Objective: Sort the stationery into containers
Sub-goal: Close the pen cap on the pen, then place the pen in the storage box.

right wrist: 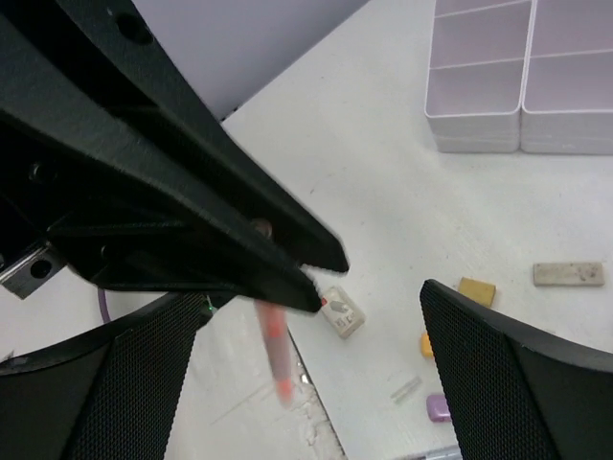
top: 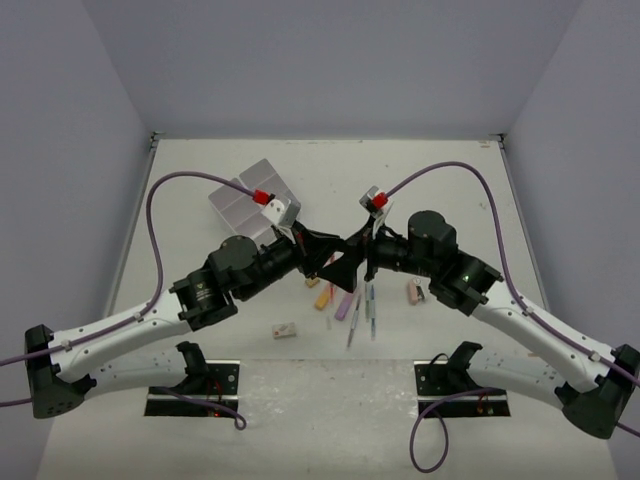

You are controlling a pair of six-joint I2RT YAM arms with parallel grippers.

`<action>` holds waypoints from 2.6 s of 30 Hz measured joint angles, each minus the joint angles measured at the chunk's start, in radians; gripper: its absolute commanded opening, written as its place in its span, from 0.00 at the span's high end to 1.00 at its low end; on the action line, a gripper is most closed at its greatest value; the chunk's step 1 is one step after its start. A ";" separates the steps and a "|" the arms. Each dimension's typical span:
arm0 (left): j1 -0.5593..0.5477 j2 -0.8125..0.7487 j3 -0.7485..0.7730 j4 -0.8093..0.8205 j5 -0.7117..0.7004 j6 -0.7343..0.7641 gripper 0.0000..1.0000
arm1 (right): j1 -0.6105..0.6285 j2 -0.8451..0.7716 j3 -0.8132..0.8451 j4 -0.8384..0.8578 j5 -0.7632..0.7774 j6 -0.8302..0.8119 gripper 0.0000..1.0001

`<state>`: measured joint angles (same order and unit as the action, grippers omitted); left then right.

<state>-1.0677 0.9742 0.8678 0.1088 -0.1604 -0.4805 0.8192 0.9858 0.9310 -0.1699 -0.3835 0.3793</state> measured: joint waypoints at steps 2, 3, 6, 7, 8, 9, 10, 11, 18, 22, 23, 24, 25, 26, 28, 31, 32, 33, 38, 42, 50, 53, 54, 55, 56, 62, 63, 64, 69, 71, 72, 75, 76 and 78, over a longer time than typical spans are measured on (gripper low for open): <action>0.002 0.011 0.000 -0.010 -0.055 0.017 1.00 | 0.000 -0.010 -0.017 -0.001 0.035 0.004 0.01; 0.004 0.018 0.000 -0.013 -0.083 0.025 1.00 | 0.000 -0.018 -0.028 -0.002 0.055 0.006 0.01; 0.021 0.051 0.013 -0.022 -0.191 0.053 1.00 | -0.001 -0.081 -0.075 -0.029 0.124 0.010 0.01; 0.036 0.070 0.023 -0.023 -0.233 0.058 1.00 | -0.001 -0.115 -0.092 -0.051 0.150 0.011 0.01; 0.063 0.093 0.036 -0.022 -0.272 0.063 1.00 | -0.001 -0.152 -0.107 -0.068 0.172 0.012 0.01; 0.095 0.118 0.050 -0.020 -0.310 0.067 1.00 | -0.002 -0.189 -0.120 -0.083 0.193 0.012 0.01; 0.134 0.144 0.060 -0.013 -0.346 0.073 1.00 | -0.002 -0.228 -0.130 -0.098 0.208 0.012 0.01; 0.177 0.174 0.069 -0.003 -0.391 0.080 1.00 | -0.002 -0.265 -0.136 -0.110 0.220 0.012 0.01; 0.487 0.427 0.118 0.226 -0.621 0.234 1.00 | -0.002 -0.429 -0.145 -0.172 0.261 0.012 0.01; 0.612 0.506 0.125 0.386 -0.625 0.313 1.00 | -0.002 -0.461 -0.155 -0.202 0.261 0.013 0.01; 0.627 0.516 0.131 0.416 -0.624 0.334 1.00 | -0.002 -0.468 -0.158 -0.210 0.261 0.013 0.01; 0.632 0.527 0.144 0.448 -0.620 0.355 1.00 | -0.002 -0.475 -0.160 -0.215 0.261 0.014 0.01; 0.635 0.540 0.162 0.484 -0.613 0.376 1.00 | -0.002 -0.481 -0.163 -0.219 0.261 0.014 0.01; 0.635 0.552 0.181 0.516 -0.606 0.399 1.00 | -0.002 -0.484 -0.164 -0.222 0.260 0.014 0.01; 0.638 0.574 0.223 0.568 -0.586 0.431 1.00 | -0.002 -0.482 -0.165 -0.223 0.259 0.014 0.01; 0.645 0.603 0.266 0.620 -0.561 0.465 1.00 | -0.002 -0.472 -0.165 -0.227 0.258 0.013 0.01; 0.648 0.612 0.274 0.637 -0.555 0.475 1.00 | -0.002 -0.467 -0.165 -0.227 0.258 0.013 0.01; 0.653 0.620 0.274 0.654 -0.548 0.485 1.00 | -0.002 -0.460 -0.165 -0.228 0.258 0.013 0.01; 0.680 0.667 0.268 0.699 -0.498 0.503 1.00 | -0.002 -0.425 -0.165 -0.227 0.244 0.012 0.01; 0.701 0.690 0.243 0.723 -0.453 0.498 1.00 | -0.002 -0.407 -0.165 -0.227 0.231 0.010 0.01; 0.707 0.732 0.135 0.807 -0.384 0.438 1.00 | -0.002 -0.370 -0.165 -0.225 0.188 0.002 0.01; 0.708 0.759 0.122 0.825 -0.371 0.420 1.00 | -0.002 -0.369 -0.165 -0.226 0.181 0.001 0.01; 0.708 0.766 0.117 0.828 -0.369 0.415 1.00 | -0.002 -0.369 -0.165 -0.225 0.181 0.001 0.01; 0.708 0.771 0.111 0.831 -0.368 0.413 1.00 | -0.002 -0.371 -0.165 -0.225 0.180 0.001 0.01; 0.708 0.776 0.105 0.834 -0.367 0.410 1.00 | -0.002 -0.372 -0.165 -0.224 0.180 0.001 0.01; 0.708 0.784 0.083 0.842 -0.359 0.379 0.25 | -0.002 -0.370 -0.165 -0.224 0.176 0.002 0.01; 0.708 0.784 0.082 0.843 -0.356 0.370 0.11 | -0.002 -0.370 -0.165 -0.224 0.176 0.002 0.01; 0.708 0.782 0.082 0.839 -0.353 0.360 0.03 | -0.002 -0.370 -0.165 -0.224 0.177 0.003 0.01; 0.708 0.704 0.104 0.661 -0.361 0.285 0.00 | -0.002 -0.313 -0.162 -0.225 0.191 0.024 0.01; 0.708 0.629 0.154 0.520 -0.369 0.239 0.00 | -0.002 -0.260 -0.158 -0.229 0.214 0.040 0.01; 0.708 0.584 0.190 0.442 -0.372 0.208 0.00 | -0.002 -0.226 -0.152 -0.233 0.232 0.053 0.02; 0.708 0.438 0.305 0.232 -0.378 0.093 0.00 | -0.002 -0.128 -0.125 -0.254 0.296 0.087 0.11; 0.708 0.376 0.324 0.167 -0.366 0.049 0.00 | -0.002 -0.088 -0.111 -0.279 0.331 0.103 0.15; 0.708 0.237 0.328 0.021 -0.341 -0.026 0.00 | -0.002 0.000 -0.064 -0.323 0.407 0.138 0.23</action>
<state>-0.3594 1.2114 1.1962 0.1301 -0.5015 -0.5066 0.8173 0.9862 0.8675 -0.4932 0.0233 0.5169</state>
